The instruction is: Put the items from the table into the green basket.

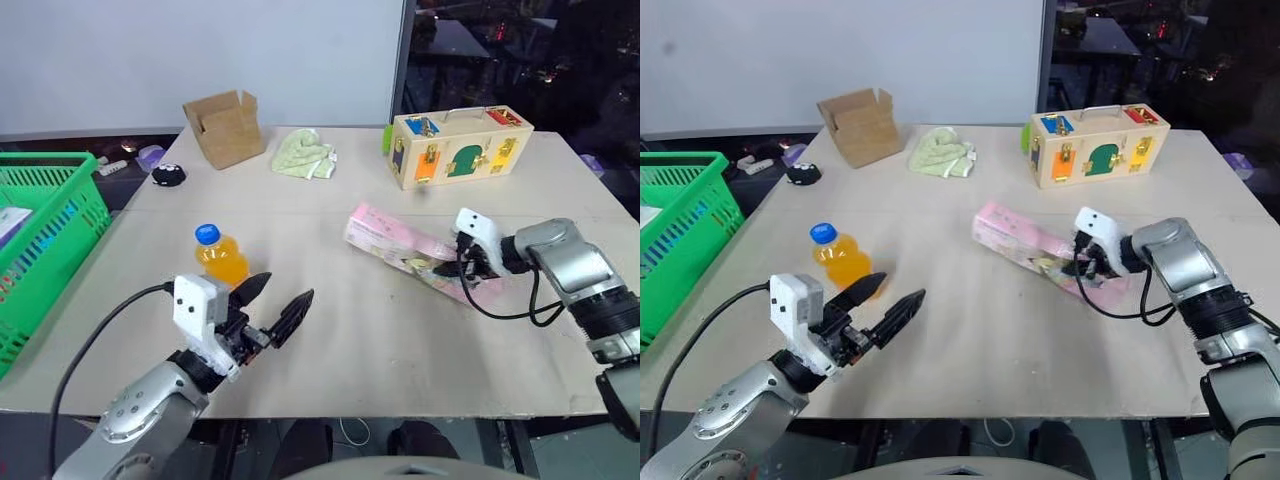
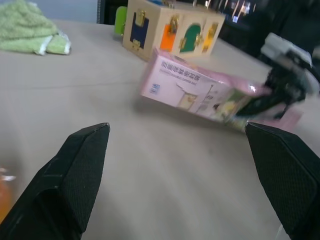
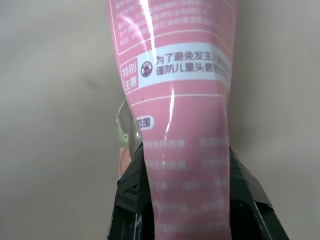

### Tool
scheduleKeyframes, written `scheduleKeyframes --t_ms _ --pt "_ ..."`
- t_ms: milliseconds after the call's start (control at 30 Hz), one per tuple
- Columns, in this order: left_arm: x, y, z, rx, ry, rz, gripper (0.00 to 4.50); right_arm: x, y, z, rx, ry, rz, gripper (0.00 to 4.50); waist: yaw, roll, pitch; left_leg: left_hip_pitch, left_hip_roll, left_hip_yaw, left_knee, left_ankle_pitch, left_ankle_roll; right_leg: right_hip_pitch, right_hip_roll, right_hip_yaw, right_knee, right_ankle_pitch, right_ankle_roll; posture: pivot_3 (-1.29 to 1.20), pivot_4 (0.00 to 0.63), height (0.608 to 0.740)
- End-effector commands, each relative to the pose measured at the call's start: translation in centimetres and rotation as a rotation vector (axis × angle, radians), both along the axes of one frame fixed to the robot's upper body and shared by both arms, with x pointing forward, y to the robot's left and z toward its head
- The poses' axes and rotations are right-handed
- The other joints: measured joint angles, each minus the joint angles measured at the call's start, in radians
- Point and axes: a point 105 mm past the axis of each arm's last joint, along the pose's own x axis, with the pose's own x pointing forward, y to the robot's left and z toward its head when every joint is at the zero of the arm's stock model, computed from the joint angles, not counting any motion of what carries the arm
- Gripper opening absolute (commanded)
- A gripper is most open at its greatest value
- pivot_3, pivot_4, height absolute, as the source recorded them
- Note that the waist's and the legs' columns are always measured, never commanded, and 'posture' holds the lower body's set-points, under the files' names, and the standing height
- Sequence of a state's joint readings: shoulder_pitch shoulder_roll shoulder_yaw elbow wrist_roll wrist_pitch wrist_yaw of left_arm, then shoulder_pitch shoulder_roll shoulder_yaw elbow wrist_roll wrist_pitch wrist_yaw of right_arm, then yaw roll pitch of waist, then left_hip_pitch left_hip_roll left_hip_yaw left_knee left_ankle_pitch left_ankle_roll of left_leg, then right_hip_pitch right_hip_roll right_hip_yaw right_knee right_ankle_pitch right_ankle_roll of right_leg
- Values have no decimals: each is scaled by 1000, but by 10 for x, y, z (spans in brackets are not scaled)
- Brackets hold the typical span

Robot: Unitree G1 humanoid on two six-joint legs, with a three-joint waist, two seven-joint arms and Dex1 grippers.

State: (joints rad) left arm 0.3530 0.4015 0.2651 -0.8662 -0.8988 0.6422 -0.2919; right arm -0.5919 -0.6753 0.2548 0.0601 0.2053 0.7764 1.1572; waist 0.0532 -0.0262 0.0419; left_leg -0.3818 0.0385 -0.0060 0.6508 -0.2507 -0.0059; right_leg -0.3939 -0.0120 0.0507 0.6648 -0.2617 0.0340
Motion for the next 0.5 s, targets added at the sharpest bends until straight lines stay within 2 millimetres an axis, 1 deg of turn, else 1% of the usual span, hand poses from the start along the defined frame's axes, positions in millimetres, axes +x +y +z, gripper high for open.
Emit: scheduleKeyframes --t_ms 33,133,233,333,500 --pt "8 -11 16 -164 -23 -54 4500 -24 31 39 203 0 63 325 10 0 0 0 0 -1 0 0 0 0 0 -1 0 0 0 139 0 740" --pt "12 -12 14 -115 -22 -96 4500 -27 47 46 249 17 46 318 10 1 -1 0 0 -1 0 0 0 0 1 -1 0 0 0 122 0 740" --pt "14 -14 11 -106 -15 -123 4500 -30 56 49 244 14 48 318 10 1 -1 0 0 0 0 0 0 0 1 0 0 0 0 104 0 740" --pt "14 -17 6 -85 -10 -143 4500 -27 59 51 230 15 34 318 9 1 -1 0 0 1 1 0 0 0 1 1 -1 0 0 93 0 740" --pt "12 -17 0 -95 4 -156 4500 -23 60 58 248 43 21 318 -3 1 -1 0 0 1 1 0 0 0 1 1 -1 0 0 90 0 740"
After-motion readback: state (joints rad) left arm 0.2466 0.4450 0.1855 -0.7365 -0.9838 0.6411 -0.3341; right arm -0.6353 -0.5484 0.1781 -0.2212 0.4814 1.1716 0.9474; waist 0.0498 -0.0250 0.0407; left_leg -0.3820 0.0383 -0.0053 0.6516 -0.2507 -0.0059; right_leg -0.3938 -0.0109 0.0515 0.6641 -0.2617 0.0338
